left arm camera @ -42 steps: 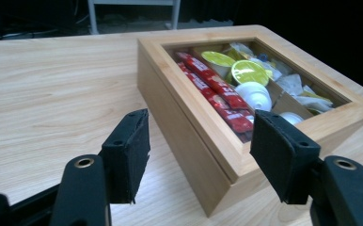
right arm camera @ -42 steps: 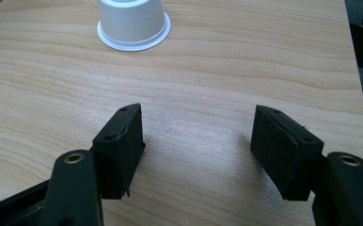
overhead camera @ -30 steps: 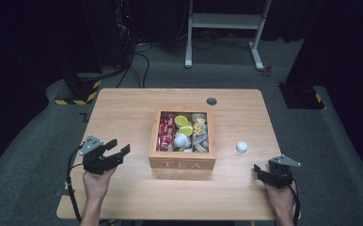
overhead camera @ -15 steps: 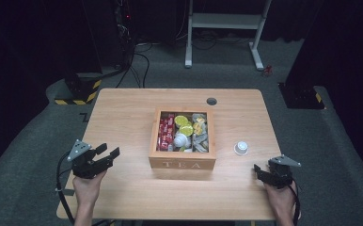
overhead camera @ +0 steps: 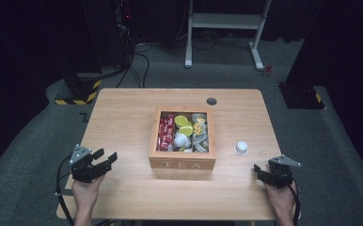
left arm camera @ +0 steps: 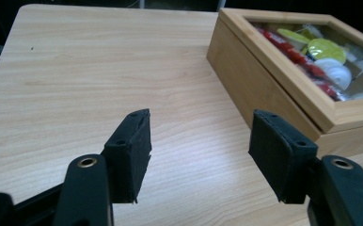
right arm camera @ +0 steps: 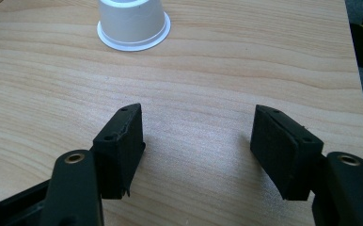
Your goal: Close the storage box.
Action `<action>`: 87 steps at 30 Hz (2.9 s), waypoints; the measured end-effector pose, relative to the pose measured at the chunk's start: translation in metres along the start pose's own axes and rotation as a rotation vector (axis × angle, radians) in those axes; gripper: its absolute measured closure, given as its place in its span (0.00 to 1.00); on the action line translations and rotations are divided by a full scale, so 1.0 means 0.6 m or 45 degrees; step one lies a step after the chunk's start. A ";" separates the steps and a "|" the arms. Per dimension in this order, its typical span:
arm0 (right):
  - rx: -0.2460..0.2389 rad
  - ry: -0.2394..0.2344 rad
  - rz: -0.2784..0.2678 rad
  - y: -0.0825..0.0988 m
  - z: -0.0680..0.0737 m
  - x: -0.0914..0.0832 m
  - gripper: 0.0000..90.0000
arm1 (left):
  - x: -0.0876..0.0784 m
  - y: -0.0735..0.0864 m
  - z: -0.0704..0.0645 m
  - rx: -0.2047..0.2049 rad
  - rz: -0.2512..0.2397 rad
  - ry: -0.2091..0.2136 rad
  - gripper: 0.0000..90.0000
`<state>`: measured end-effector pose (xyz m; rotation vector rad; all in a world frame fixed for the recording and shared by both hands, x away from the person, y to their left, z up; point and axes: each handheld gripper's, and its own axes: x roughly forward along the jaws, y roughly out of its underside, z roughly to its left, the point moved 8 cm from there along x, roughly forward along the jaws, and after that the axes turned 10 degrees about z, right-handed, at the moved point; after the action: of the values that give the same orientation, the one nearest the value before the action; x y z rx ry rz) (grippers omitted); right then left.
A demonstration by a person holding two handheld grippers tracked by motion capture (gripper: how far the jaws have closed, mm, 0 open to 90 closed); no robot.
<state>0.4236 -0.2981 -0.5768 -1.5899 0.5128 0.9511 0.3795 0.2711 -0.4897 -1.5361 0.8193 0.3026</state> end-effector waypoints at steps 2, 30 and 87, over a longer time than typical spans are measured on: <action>0.000 -0.001 0.000 0.000 0.000 0.000 0.39 | 0.006 0.006 0.001 0.000 0.014 -0.007 0.44; 0.000 0.001 -0.001 0.000 0.000 0.000 0.39 | 0.079 0.065 0.003 -0.002 0.148 -0.074 0.41; 0.013 0.003 0.003 -0.001 0.001 0.001 0.38 | 0.133 0.091 0.007 0.088 0.259 -0.206 0.28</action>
<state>0.4242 -0.2975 -0.5770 -1.5817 0.5211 0.9470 0.4016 0.2534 -0.5819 -1.3472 0.8502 0.5359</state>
